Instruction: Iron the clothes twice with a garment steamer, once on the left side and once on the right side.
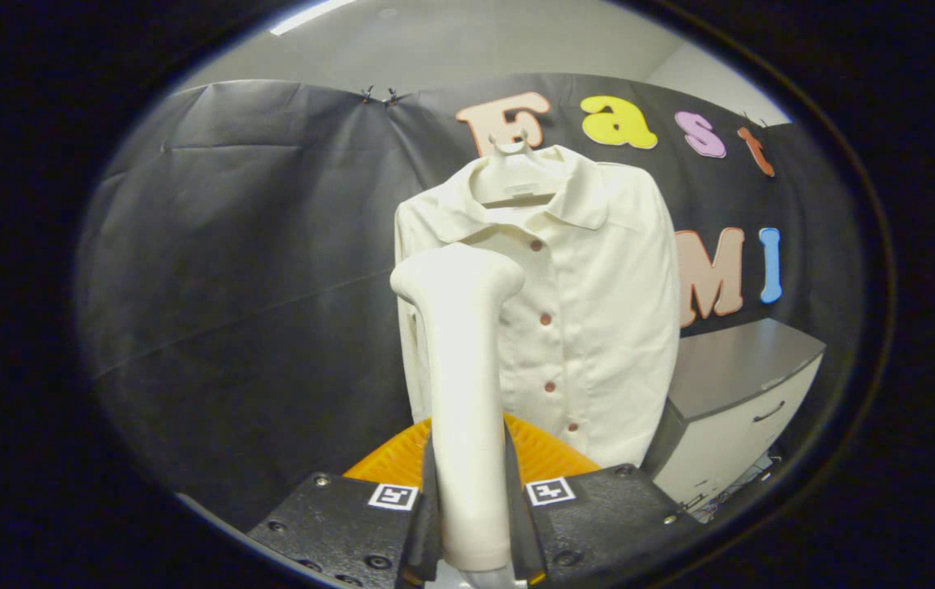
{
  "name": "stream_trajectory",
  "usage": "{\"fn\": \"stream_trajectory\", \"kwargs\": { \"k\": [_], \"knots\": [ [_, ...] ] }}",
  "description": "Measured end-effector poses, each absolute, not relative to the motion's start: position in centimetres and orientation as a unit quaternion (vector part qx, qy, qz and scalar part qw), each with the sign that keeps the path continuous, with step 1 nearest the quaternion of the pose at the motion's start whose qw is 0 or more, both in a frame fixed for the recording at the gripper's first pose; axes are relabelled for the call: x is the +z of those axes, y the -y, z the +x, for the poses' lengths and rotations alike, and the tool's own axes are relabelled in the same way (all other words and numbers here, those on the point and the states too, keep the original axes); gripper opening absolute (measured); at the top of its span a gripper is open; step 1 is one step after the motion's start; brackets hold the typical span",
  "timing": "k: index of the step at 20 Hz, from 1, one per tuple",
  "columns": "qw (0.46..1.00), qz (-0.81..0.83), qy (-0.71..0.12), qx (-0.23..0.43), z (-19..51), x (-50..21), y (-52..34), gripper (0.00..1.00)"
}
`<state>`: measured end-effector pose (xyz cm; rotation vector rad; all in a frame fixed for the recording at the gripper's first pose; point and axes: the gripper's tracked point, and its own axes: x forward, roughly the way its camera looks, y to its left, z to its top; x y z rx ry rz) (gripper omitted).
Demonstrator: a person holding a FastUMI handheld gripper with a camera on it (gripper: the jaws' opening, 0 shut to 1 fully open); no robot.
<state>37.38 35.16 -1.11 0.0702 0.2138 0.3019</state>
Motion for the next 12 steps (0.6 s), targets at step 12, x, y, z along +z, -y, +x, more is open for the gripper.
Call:
{"fn": "stream_trajectory", "kwargs": {
  "k": [12],
  "knots": [
    [0.982,0.029,-0.116,0.146,48.2,-6.3,-38.5,0.34]
  ]
}}
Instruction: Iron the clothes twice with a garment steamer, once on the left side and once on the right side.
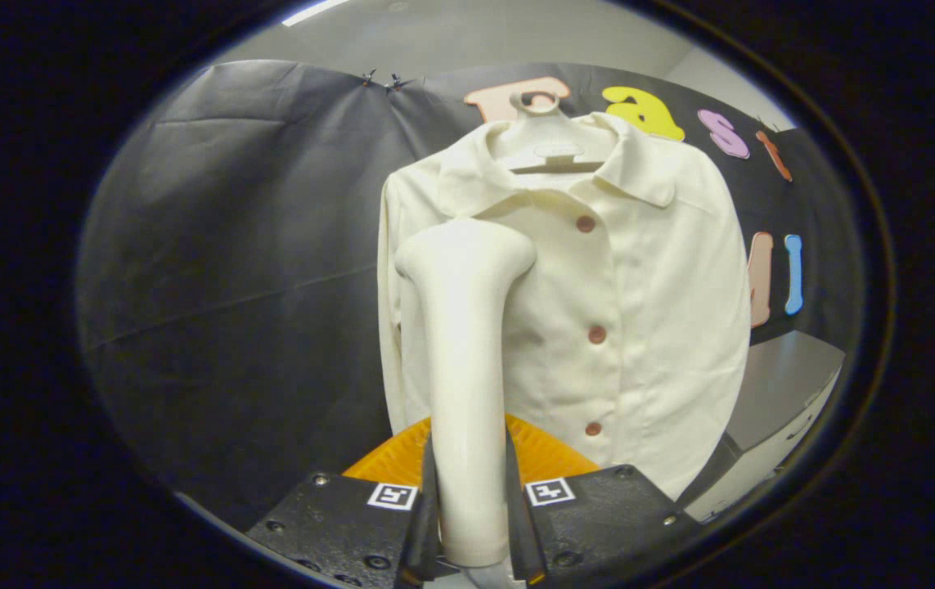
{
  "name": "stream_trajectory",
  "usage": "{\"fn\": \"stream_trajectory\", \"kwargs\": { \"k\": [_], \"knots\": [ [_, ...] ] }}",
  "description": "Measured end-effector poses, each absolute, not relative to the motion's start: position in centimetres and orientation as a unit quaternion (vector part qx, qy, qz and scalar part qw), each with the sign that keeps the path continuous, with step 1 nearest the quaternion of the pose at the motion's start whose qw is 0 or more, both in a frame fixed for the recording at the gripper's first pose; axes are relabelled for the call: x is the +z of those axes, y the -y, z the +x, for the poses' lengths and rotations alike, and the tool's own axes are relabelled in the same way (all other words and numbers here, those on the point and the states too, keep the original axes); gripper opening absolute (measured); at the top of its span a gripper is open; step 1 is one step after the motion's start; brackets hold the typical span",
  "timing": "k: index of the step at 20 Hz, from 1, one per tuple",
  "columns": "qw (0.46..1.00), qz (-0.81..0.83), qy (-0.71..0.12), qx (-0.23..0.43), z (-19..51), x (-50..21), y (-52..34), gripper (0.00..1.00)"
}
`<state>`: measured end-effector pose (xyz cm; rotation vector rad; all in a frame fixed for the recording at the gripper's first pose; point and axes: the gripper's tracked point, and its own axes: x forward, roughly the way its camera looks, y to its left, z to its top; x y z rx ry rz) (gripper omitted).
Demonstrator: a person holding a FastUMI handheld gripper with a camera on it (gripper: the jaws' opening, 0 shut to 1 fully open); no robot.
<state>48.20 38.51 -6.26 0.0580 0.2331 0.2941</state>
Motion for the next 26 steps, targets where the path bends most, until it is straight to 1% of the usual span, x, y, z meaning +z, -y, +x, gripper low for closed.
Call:
{"fn": "stream_trajectory", "kwargs": {
  "k": [9,14,21,26],
  "knots": [
    [0.973,0.041,-0.164,0.16,50.8,-11.8,-40.7,0.34],
    [0.966,0.041,-0.195,0.167,50.6,-15.1,-41.4,0.34],
    [0.959,0.045,-0.221,0.169,50.2,-18.0,-41.6,0.34],
    [0.951,0.049,-0.258,0.166,48.9,-21.5,-41.0,0.34]
  ]
}}
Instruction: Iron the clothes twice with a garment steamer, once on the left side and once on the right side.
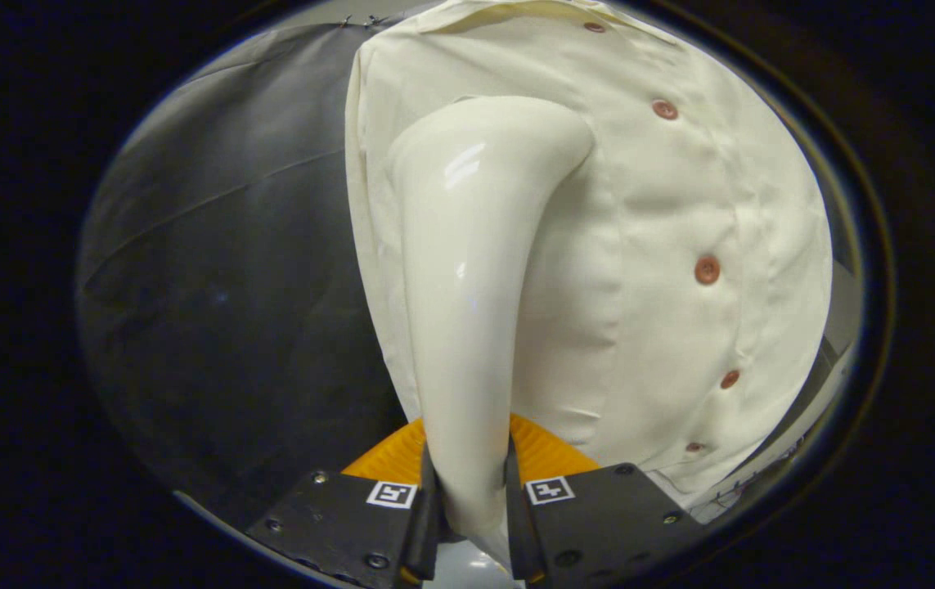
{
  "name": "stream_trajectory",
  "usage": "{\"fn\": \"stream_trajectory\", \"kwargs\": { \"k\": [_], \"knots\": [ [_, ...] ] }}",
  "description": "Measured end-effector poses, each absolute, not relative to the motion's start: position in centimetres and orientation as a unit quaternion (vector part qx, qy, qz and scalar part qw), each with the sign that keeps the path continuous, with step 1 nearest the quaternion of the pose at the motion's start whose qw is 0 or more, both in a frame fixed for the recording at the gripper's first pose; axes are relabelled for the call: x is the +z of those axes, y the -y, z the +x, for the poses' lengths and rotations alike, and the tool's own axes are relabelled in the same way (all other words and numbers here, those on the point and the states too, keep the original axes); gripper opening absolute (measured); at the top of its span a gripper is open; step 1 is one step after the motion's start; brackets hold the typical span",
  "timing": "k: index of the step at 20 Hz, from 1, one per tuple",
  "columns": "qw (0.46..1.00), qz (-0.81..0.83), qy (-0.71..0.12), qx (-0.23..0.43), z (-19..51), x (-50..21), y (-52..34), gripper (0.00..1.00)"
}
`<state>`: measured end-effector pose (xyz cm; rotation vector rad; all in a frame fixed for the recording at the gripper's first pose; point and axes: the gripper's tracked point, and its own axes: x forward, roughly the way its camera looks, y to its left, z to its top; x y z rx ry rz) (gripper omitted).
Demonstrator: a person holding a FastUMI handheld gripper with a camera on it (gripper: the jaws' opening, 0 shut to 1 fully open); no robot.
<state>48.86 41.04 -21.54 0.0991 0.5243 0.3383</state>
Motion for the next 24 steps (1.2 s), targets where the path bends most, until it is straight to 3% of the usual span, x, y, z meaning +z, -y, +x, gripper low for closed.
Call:
{"fn": "stream_trajectory", "kwargs": {
  "k": [16,24],
  "knots": [
    [0.918,0.051,-0.359,0.163,43.2,-31.8,-40.2,0.33],
    [0.906,0.059,-0.392,0.147,39.7,-32.6,-38.6,0.31]
  ]
}}
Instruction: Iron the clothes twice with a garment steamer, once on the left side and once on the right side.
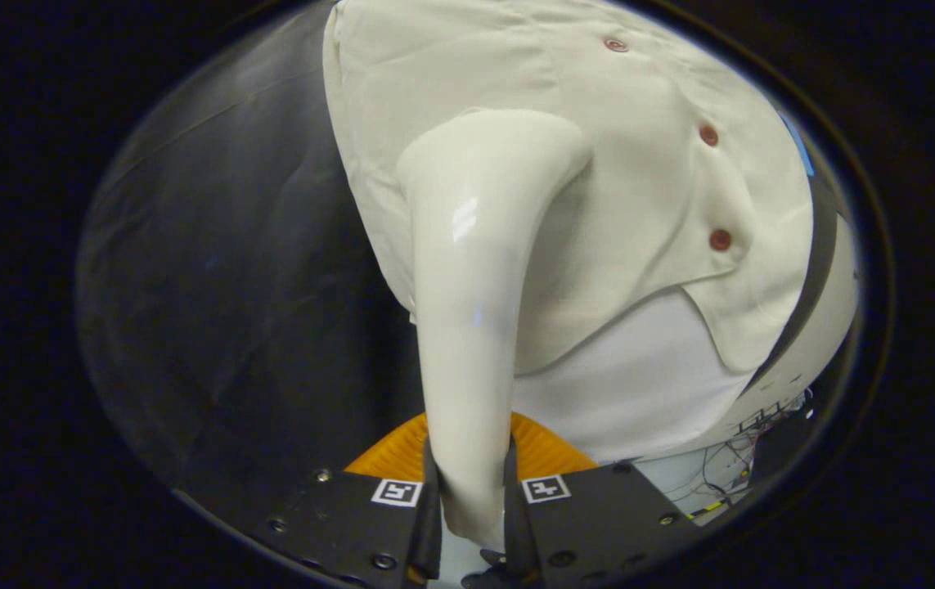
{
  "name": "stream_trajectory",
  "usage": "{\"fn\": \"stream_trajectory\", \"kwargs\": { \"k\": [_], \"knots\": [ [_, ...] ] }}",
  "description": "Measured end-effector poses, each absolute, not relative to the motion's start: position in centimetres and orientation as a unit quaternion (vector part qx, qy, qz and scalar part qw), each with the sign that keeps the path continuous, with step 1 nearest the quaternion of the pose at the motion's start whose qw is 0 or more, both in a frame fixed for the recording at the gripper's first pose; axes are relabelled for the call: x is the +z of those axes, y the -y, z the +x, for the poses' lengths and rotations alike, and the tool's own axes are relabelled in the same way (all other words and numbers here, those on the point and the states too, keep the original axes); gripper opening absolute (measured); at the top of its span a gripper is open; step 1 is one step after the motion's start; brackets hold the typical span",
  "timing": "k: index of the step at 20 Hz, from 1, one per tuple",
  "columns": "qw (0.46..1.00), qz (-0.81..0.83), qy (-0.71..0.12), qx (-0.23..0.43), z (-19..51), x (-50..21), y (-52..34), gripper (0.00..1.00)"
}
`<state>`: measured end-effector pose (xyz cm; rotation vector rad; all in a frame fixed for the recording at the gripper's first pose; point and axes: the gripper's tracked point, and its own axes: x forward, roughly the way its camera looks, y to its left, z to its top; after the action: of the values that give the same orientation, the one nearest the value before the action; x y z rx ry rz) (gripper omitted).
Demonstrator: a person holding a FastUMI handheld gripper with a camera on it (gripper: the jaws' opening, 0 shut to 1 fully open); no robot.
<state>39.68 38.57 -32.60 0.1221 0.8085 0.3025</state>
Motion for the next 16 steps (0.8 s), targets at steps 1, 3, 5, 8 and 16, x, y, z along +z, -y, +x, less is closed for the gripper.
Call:
{"fn": "stream_trajectory", "kwargs": {
  "k": [1,3,5,8,16],
  "knots": [
    [0.909,0.062,-0.388,0.14,39.4,-32.3,-38.4,0.31],
    [0.908,0.059,-0.392,0.136,38.4,-32.2,-37.6,0.3],
    [0.908,0.066,-0.39,0.135,37.6,-31.6,-37.4,0.29],
    [0.914,0.084,-0.376,0.128,36.6,-30.1,-37.0,0.28],
    [0.935,0.146,-0.304,0.11,35.2,-24.0,-35.5,0.26]
  ]
}}
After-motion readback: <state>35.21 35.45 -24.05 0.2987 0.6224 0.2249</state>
